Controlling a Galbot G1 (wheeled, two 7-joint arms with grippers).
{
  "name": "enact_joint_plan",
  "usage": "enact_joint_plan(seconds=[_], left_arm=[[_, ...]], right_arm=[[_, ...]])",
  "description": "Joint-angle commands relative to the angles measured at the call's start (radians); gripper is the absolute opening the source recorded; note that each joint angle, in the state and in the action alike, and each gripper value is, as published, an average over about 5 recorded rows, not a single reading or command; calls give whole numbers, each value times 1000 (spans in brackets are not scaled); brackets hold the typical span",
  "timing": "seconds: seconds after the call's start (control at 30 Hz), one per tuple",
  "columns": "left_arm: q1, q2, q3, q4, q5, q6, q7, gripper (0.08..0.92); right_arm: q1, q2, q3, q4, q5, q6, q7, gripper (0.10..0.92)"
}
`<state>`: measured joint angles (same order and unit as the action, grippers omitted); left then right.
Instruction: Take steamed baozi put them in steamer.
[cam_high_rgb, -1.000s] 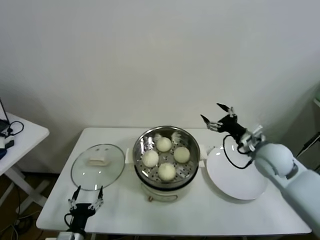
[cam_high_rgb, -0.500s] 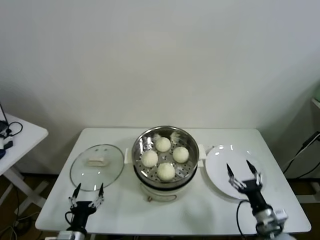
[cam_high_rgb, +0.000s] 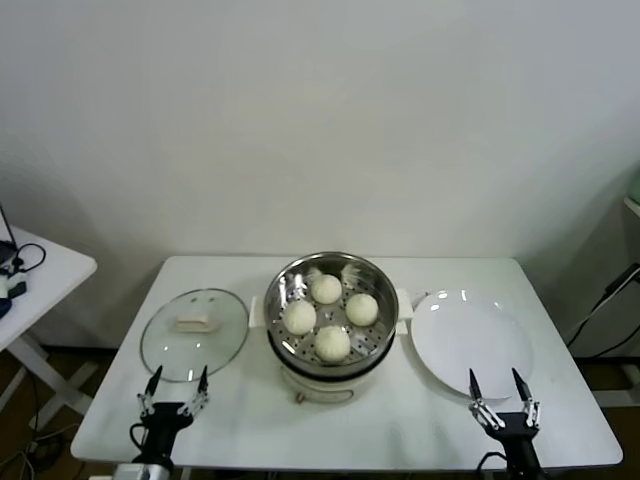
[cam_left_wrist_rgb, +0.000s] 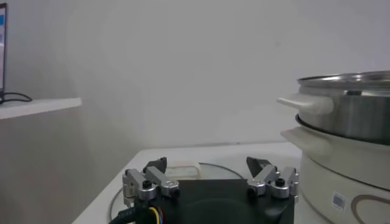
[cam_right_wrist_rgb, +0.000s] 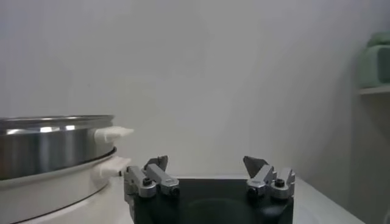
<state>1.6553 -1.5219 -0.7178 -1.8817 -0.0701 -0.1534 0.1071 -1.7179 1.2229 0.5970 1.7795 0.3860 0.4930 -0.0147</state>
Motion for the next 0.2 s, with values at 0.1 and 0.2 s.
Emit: enact_joint_plan(seconds=[0.1, 0.2], left_arm=[[2, -5, 3, -10, 0, -5, 0, 823], [2, -5, 3, -11, 2, -13, 0, 823]], right_arm=[[-39, 52, 17, -9, -19, 57, -2, 823], [-36, 50, 15, -9, -19, 53, -3, 823]])
